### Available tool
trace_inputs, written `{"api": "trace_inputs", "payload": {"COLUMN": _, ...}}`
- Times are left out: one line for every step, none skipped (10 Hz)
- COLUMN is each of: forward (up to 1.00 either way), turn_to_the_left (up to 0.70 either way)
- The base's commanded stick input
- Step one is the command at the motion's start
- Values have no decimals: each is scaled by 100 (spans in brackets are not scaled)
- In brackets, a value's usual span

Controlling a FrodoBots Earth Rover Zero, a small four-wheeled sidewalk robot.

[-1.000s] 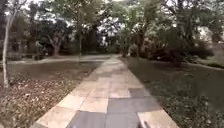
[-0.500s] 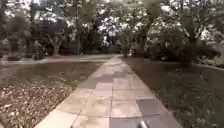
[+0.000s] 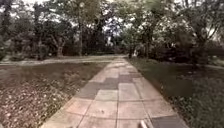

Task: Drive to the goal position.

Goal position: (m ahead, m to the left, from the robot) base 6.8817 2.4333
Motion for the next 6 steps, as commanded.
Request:
{"api": "trace_inputs", "payload": {"forward": 100, "turn_to_the_left": -23}}
{"api": "trace_inputs", "payload": {"forward": 100, "turn_to_the_left": -34}}
{"api": "trace_inputs", "payload": {"forward": 100, "turn_to_the_left": -12}}
{"api": "trace_inputs", "payload": {"forward": 100, "turn_to_the_left": 0}}
{"api": "trace_inputs", "payload": {"forward": 100, "turn_to_the_left": -1}}
{"api": "trace_inputs", "payload": {"forward": 100, "turn_to_the_left": -21}}
